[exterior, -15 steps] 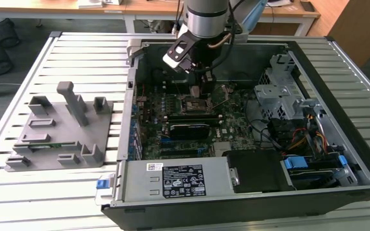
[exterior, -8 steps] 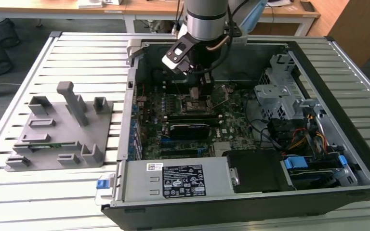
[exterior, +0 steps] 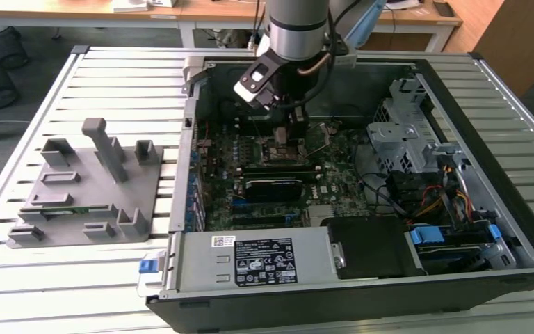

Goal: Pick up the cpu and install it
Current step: 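Place the cpu into insertion slot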

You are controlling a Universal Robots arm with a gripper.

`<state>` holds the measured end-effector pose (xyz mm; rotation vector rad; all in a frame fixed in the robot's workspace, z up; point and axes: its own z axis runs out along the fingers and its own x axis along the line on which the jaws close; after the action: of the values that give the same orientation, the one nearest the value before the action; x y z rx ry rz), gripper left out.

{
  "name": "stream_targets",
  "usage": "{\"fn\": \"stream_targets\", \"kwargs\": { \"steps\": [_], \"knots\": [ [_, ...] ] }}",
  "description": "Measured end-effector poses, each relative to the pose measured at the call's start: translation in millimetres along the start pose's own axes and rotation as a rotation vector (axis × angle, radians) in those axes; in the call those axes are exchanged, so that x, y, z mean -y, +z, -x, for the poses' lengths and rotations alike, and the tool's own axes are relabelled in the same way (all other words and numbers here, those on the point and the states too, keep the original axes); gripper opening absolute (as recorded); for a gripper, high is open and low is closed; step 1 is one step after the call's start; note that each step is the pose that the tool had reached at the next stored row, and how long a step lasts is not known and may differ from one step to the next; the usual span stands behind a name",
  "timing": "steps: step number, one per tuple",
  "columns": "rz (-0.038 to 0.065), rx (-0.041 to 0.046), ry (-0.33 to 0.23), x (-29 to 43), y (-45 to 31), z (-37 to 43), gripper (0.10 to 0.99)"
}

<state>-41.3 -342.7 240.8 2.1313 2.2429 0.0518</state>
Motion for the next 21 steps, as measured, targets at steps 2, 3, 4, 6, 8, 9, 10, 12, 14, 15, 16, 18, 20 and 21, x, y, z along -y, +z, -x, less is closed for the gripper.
{"fn": "stream_targets", "kwargs": {
  "steps": [2, 3, 4, 6, 8, 9, 10, 12, 14, 15, 16, 18, 20, 21],
  "knots": [
    [0.0, 0.0, 0.0, 0.1, 1.2, 0.0, 0.525],
    [0.0, 0.0, 0.0, 0.1, 1.7, 0.0, 0.525],
    [0.0, 0.0, 0.0, 0.1, 2.3, 0.0, 0.525],
    [0.0, 0.0, 0.001, 0.2, 3.6, 0.0, 0.525],
    [0.0, 0.0, 0.001, 0.3, 4.8, -0.1, 0.525],
    [0.0, 0.0, 0.001, 0.3, 5.4, -0.1, 0.525],
    [0.0, 0.0001, 0.002, 0.4, 6.0, -0.1, 0.525],
    [0.0, 0.0002, 0.002, 0.8, 7.4, -0.1, 0.525],
    [0.0, 0.0002, 0.003, 1.3, 8.6, -0.1, 0.525],
    [0.0, 0.0003, 0.003, 1.7, 9.1, -0.2, 0.525],
    [0.0, 0.0002, 0.004, 2.1, 9.7, -0.2, 0.525],
    [0.0, 0.0003, 0.005, 2.4, 10.9, -0.2, 0.525],
    [0.0, 0.0004, 0.006, 2.6, 12.8, -0.4, 0.525],
    [0.0, 0.0003, 0.006, 2.6, 14.1, -0.7, 0.525]
  ]
}}
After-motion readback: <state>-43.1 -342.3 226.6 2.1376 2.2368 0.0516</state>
